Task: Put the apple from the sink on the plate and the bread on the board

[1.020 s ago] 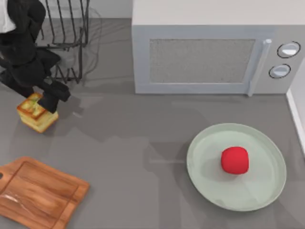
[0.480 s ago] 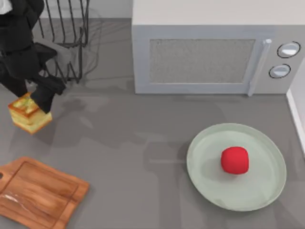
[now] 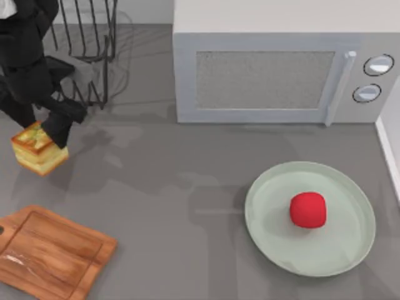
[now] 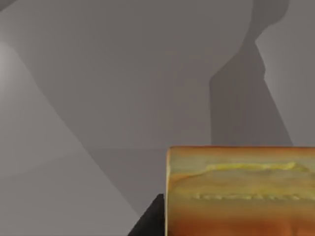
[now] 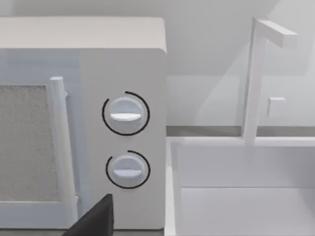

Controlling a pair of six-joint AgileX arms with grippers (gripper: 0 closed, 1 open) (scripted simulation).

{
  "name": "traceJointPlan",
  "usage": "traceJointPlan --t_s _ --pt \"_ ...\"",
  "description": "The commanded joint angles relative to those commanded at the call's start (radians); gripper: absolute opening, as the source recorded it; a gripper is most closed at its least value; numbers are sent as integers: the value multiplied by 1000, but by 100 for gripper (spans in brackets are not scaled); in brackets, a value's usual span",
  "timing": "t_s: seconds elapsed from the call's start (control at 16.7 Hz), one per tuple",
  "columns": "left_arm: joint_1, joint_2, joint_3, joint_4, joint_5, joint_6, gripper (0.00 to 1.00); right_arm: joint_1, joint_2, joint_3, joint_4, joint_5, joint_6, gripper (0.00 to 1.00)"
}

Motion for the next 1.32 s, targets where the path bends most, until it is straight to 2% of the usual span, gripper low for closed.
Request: traceJointPlan --t_s 0.18,0.36,1.08,1.32 --pt "-6 -49 -33 15 -9 -126 0 0 0 0 0 0 0 100" --pt "-11 -110 -105 23 -21 -345 0 0 0 0 0 0 0 100" --pt "-37 -486 -543 82 -81 -1632 0 0 0 0 0 0 0 100" --pt "-48 -610 -672 111 -95 -1969 0 0 0 0 0 0 0 100"
